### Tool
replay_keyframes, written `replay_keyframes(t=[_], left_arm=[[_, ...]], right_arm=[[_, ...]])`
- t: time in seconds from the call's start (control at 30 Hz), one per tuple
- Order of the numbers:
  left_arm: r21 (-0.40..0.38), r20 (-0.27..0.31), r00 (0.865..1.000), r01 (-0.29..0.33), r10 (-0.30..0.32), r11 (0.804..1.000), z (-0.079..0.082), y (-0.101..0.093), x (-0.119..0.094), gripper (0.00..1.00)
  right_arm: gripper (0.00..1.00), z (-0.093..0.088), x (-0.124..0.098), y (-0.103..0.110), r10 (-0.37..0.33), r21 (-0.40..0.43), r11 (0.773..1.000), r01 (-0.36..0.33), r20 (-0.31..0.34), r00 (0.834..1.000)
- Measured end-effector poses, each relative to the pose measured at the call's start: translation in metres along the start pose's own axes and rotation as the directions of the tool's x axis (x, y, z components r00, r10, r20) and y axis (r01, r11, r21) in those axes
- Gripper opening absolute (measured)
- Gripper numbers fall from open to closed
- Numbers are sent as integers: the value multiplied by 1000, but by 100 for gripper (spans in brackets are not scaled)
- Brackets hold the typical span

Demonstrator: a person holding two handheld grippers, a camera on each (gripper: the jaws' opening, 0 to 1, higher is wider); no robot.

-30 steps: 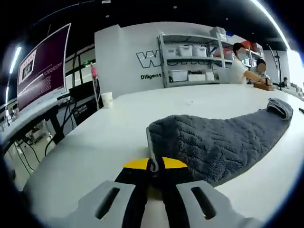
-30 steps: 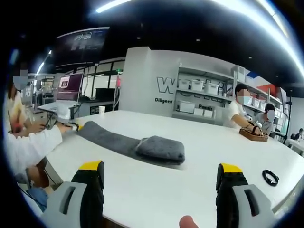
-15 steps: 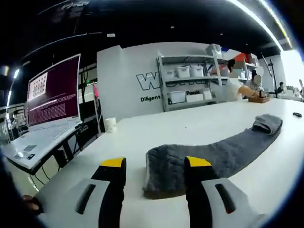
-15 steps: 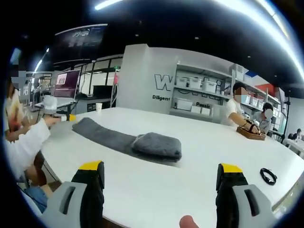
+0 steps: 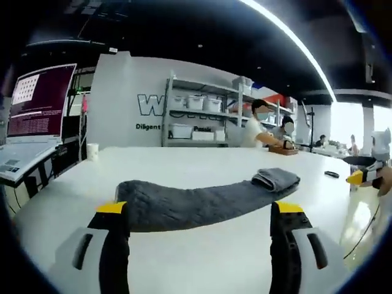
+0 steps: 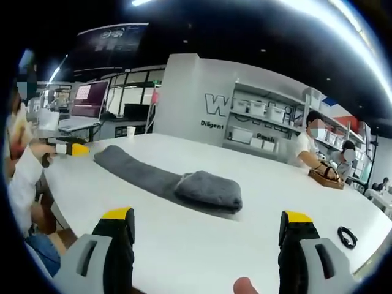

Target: Open the folded towel by lifting each exposed corner and separating the folded layers until the towel lies flat within the target outline without major curled edges

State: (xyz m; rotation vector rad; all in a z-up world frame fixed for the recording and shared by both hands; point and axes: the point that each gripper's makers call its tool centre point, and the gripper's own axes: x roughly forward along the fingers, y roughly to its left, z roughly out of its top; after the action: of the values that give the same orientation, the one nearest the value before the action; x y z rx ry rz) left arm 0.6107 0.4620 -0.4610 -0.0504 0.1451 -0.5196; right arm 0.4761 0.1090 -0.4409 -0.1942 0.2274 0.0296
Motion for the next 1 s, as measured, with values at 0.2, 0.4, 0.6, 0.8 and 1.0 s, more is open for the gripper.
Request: replay_keyframes(t=[0.2,0.4,0.6,0.8,1.0], left_arm=[[22,-25,999,34,-34,999,-8,-9,-7,100],[36,-15,998,67,-66,997,-5,-13,-13,100],[82,-28,998,59,-57,995,-5,-11,-19,100],[99,-12,999,45,-44,994,0,-3,-28,100],[80,2,1000,31,-31,996,1,8,-34,100]], right_arm=[[99,5,23,9,26,-70,997,-29,-38,999],[99,9,53,21,63,-141,988,-70,-59,996],[96,6,104,35,80,-251,963,-98,-80,994],[87,-1,149,36,69,-316,943,-107,-129,989],[84,-5,180,34,20,-411,908,-82,-153,988]])
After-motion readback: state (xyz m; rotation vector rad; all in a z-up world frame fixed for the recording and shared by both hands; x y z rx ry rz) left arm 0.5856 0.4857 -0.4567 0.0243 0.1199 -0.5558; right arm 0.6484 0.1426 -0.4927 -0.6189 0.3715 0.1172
